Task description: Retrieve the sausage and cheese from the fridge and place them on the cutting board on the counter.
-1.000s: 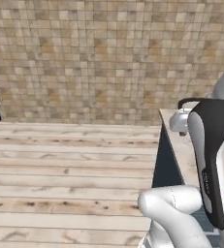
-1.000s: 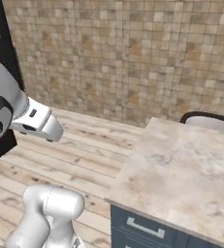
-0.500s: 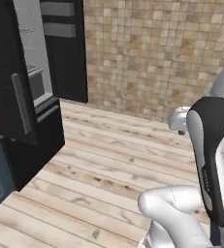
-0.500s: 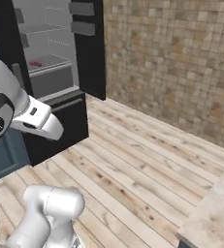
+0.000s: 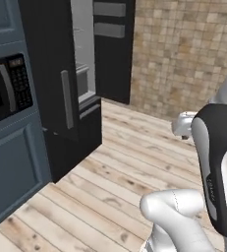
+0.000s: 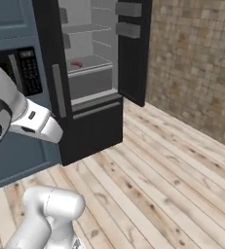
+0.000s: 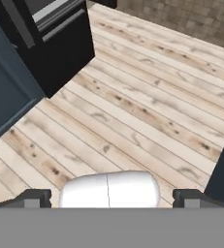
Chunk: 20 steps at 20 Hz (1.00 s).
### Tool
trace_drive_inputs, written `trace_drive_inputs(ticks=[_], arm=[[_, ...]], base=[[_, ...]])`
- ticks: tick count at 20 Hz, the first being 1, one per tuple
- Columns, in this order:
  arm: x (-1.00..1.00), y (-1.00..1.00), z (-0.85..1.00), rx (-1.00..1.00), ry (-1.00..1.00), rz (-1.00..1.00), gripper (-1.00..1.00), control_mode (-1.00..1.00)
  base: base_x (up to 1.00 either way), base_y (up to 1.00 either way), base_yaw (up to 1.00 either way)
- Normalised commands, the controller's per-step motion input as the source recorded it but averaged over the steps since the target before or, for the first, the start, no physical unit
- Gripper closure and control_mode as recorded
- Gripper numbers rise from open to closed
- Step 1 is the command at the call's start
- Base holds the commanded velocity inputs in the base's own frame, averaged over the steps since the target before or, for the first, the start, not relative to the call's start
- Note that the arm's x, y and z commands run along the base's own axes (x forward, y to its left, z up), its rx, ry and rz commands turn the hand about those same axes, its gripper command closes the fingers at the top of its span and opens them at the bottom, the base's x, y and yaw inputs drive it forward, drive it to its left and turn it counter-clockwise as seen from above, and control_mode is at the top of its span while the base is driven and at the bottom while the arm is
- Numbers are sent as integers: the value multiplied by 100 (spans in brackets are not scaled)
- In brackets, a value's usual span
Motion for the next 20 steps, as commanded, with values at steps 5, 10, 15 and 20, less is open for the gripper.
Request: trace_drive_inputs(ticks=[5, 10, 15, 20], arm=[[0, 0, 0, 0, 0, 0, -100, 100], [0, 0, 0, 0, 0, 0, -100, 100], [0, 0, 0, 0, 0, 0, -100, 100], [0, 0, 0, 0, 0, 0, -100, 100]], base=[[100, 0, 19], [100, -1, 16], [100, -26, 23], [100, -71, 33]])
